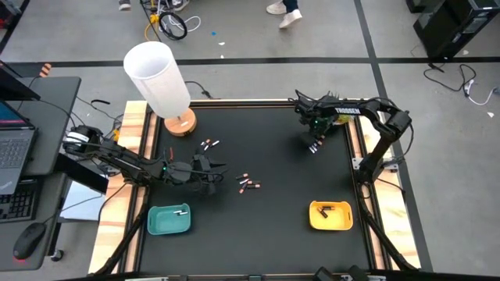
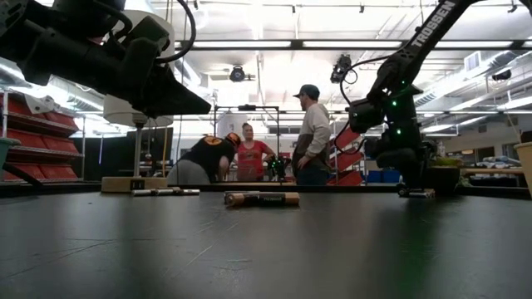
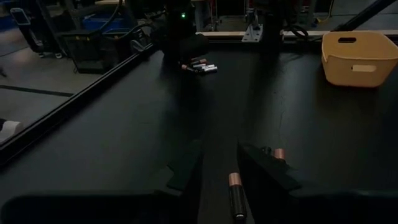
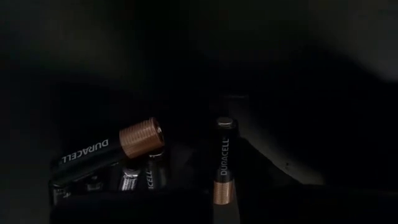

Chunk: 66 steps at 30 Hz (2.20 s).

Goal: Sort batteries
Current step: Put the black battery into the yellow bin

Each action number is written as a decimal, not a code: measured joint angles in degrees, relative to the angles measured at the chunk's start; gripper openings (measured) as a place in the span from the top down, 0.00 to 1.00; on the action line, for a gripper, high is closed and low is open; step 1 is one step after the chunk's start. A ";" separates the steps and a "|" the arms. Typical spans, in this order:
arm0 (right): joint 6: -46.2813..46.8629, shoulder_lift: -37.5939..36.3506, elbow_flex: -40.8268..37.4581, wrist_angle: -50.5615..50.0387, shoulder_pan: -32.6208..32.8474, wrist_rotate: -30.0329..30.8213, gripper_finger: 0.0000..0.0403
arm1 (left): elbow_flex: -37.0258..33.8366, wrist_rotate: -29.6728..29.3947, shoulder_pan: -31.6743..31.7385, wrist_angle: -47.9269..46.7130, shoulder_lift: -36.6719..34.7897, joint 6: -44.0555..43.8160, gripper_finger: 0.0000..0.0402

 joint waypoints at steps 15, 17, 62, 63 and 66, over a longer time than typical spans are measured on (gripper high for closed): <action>0.64 -4.47 8.44 -11.04 5.11 4.71 0.94 | 0.00 -0.01 0.00 -0.02 0.00 -0.22 0.71; 1.41 -6.81 9.35 -10.88 6.68 4.74 0.94 | 0.00 -0.01 0.00 0.00 0.00 -0.22 0.71; 72.50 -20.01 0.48 -7.48 87.15 -5.75 0.94 | 0.00 -1.06 0.00 0.33 0.00 -3.04 0.71; 72.45 -18.90 0.48 -7.48 87.30 -6.95 0.94 | 0.00 -1.06 0.00 0.31 0.00 -3.03 0.71; 71.16 -15.92 0.48 -7.54 87.27 -8.63 0.94 | 0.00 -1.06 0.00 0.31 0.00 -2.99 0.71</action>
